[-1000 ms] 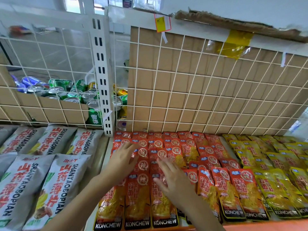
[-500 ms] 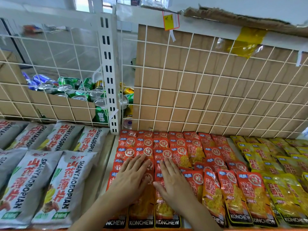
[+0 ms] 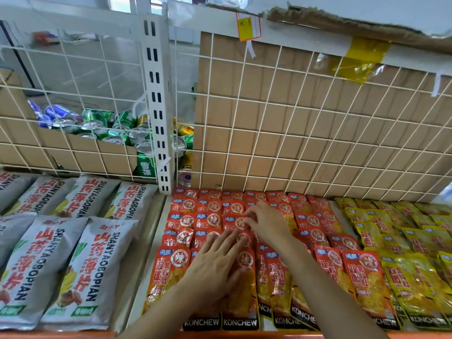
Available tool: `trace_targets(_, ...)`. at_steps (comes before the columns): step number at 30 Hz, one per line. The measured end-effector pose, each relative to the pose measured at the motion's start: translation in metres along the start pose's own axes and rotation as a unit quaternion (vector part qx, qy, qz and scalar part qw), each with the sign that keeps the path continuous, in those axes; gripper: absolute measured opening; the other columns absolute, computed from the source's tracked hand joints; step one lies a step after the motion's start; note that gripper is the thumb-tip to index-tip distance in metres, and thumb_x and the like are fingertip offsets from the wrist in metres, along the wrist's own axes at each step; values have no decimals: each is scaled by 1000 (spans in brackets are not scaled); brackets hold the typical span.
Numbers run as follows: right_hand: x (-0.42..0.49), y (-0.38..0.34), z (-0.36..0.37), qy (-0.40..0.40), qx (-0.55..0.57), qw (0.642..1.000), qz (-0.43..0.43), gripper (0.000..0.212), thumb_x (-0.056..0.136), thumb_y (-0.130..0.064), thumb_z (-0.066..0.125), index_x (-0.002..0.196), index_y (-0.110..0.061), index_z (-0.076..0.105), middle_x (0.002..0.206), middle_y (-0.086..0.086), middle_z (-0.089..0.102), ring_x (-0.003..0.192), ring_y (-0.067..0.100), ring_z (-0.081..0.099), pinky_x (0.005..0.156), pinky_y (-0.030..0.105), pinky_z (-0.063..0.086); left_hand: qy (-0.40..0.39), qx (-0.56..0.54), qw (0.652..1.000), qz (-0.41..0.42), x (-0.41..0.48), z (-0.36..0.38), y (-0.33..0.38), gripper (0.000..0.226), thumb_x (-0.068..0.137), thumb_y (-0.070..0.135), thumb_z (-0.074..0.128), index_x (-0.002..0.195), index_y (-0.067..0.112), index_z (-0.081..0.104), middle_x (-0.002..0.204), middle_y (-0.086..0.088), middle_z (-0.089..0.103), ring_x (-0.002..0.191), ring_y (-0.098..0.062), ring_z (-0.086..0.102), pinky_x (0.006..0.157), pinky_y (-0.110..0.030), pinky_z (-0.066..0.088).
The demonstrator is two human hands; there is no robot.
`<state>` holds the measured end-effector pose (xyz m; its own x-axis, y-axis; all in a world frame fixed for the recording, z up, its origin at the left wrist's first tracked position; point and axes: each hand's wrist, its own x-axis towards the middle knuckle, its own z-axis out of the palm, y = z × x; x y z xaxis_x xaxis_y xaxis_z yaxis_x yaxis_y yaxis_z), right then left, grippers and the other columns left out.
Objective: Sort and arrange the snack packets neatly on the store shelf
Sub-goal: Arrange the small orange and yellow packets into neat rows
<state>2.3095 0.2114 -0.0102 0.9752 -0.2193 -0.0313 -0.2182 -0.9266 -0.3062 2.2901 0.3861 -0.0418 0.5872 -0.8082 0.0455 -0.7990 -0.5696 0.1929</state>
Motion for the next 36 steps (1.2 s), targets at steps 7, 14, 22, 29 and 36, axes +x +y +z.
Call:
trace_targets(7, 15, 2, -1, -7, 63, 998, 22, 11, 89, -26, 58, 81, -21, 62, 93, -6, 64, 85, 10, 57, 73, 26, 44, -15, 30, 999, -25, -2, 9, -5, 61, 97, 55, 12, 140, 23, 41, 142, 2, 45, 133, -14, 39, 108, -38, 23)
trace_targets(14, 20, 1, 0, -7, 50, 998, 34, 14, 89, -27, 57, 79, -22, 64, 93, -6, 68, 80, 9, 57, 68, 24, 42, 51, 72, 996, -17, -2, 16, -7, 59, 97, 55, 13, 139, 25, 41, 140, 5, 47, 130, -13, 43, 107, -37, 26)
trace_targets(22, 20, 1, 2, 12, 65, 997, 33, 15, 92, -23, 54, 86, -17, 66, 96, -6, 67, 77, 5, 52, 64, 22, 40, 70, 61, 996, -6, -3, 20, -9, 58, 96, 55, 17, 139, 26, 42, 137, 10, 51, 128, -9, 46, 106, -33, 37)
trace_targets(29, 15, 4, 3, 57, 91, 994, 16, 7, 89, -30, 58, 89, -23, 60, 87, -10, 56, 82, 6, 52, 70, 22, 41, 100, 59, 993, 2, -3, 20, -9, 58, 96, 55, 16, 138, 26, 43, 135, 12, 52, 126, -9, 48, 101, -35, 39)
trace_targets(36, -7, 6, -11, -96, 41, 994, -31, 21, 88, -39, 58, 89, -19, 65, 85, -7, 61, 78, 7, 55, 70, 23, 41, 124, 39, 991, 34, -3, 23, -11, 53, 95, 52, 23, 133, 26, 48, 132, 14, 54, 121, -4, 48, 97, -28, 45)
